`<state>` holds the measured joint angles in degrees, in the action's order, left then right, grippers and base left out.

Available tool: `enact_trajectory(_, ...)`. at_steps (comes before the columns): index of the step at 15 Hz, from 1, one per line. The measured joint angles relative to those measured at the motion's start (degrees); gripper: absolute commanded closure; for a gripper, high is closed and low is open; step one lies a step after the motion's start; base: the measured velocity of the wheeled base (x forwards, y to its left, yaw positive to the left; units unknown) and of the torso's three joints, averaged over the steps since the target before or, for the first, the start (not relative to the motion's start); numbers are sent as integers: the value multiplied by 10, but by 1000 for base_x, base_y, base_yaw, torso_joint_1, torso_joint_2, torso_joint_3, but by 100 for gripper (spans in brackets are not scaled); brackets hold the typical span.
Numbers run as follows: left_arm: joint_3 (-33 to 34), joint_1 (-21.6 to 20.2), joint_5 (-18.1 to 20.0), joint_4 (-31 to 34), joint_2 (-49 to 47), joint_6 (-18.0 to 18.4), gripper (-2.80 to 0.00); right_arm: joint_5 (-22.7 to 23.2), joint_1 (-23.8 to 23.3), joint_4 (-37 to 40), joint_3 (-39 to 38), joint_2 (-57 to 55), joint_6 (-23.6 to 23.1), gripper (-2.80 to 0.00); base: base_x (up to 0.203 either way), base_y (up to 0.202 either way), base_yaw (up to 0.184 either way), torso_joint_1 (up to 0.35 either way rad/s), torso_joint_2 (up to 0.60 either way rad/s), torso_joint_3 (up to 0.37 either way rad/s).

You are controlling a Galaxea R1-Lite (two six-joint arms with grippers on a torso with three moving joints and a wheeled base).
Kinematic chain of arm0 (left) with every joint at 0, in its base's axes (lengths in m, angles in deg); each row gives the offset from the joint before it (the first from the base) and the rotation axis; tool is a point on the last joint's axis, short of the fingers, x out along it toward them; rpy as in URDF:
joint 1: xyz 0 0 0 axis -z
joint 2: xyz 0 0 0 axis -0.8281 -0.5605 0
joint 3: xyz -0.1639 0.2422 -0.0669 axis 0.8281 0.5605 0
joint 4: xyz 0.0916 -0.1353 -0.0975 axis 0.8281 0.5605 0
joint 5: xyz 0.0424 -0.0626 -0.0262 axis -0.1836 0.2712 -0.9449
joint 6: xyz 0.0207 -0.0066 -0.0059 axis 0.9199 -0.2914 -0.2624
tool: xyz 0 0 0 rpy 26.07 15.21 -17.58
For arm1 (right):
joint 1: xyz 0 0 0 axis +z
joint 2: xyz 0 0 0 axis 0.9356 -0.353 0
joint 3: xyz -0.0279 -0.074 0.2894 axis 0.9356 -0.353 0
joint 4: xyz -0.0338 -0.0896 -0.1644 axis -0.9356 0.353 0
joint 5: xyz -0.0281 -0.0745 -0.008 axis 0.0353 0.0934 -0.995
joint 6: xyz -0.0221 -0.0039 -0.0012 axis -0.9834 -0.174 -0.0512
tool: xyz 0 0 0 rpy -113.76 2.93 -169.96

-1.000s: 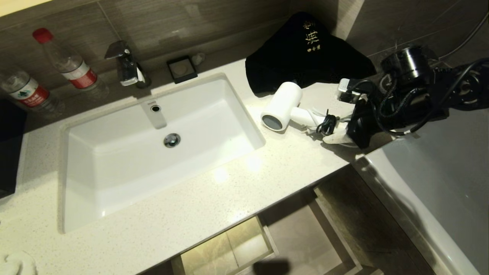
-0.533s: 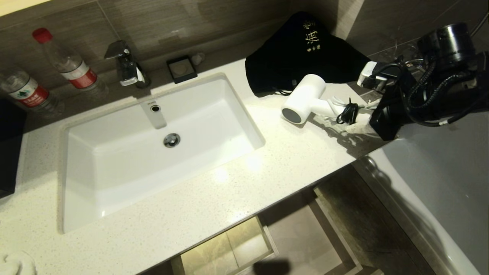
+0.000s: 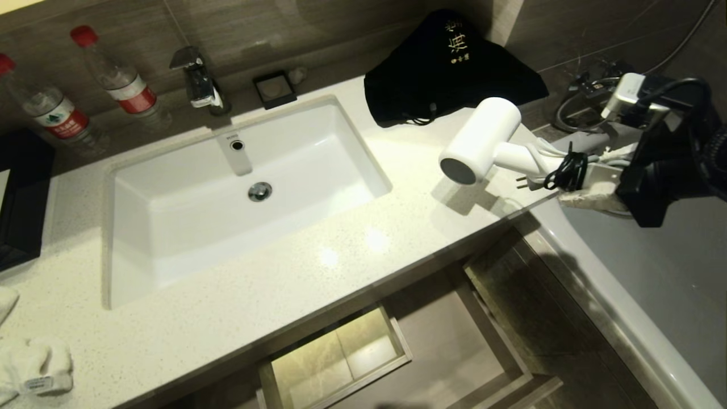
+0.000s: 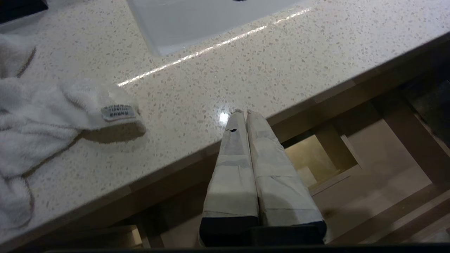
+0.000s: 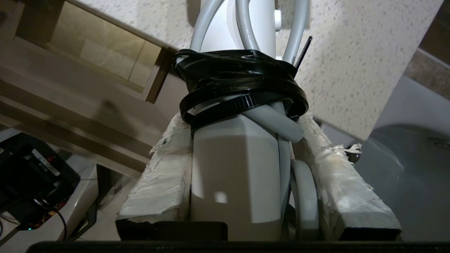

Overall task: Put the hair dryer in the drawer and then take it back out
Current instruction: Put it into the drawer

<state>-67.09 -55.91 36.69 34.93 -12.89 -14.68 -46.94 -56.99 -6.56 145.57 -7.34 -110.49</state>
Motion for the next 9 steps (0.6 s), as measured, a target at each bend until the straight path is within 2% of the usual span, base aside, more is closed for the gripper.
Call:
enact_trajectory(3,0,0,0,0,0,0,0,0,-18,60,-9,75,7,0,0,0,0,-372,306,-61)
enact_trajectory(6,0,0,0,0,0,0,0,-1,-73,108,-32,157,8,0,0,0,0,-352,260,-102)
enact_trajectory(9,0,0,1,0,0,0,0,1,-105,133,-58,221,6,0,0,0,0,-329,200,-133)
